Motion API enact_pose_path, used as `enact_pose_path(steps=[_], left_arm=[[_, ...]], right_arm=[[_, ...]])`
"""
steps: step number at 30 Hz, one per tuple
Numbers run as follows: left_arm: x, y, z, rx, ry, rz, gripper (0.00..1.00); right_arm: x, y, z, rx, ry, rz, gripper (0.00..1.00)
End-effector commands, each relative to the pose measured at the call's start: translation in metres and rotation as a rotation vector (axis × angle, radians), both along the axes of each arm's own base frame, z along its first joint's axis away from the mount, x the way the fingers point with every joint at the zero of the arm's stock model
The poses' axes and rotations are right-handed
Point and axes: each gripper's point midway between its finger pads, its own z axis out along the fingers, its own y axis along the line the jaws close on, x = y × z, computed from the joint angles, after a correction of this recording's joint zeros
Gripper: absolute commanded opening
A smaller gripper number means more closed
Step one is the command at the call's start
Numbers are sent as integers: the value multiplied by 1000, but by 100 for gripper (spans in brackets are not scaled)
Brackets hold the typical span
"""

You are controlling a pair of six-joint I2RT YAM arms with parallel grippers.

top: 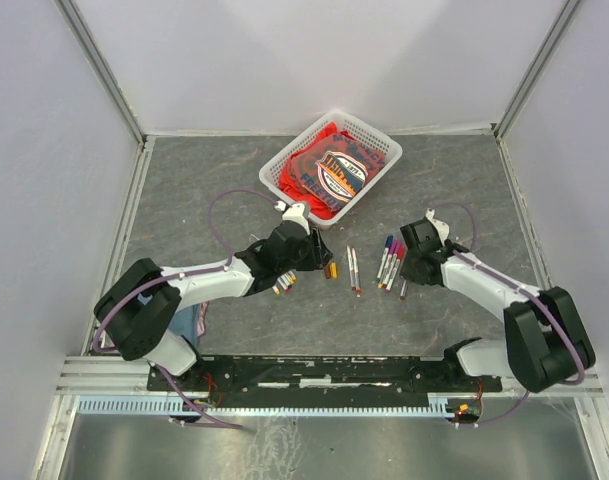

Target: Open the pen caps

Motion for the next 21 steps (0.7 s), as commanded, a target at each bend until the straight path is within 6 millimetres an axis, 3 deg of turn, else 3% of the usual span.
enact_pose_path(steps=[1,5,12,21], left_arm=[[4,-20,42,-104,-68,-53,52],[1,-28,49,-151,-57,-86,54],[-6,-52,58,-304,-6,-187,55],[-4,-67,65,-418,36,-223,56]], right_arm=[[7,5,29,41,-94,38,1],[9,18,51,101,-161,117,1],[5,73,82,316,-263,330,1],[-8,127,106,411,-314,530,1]])
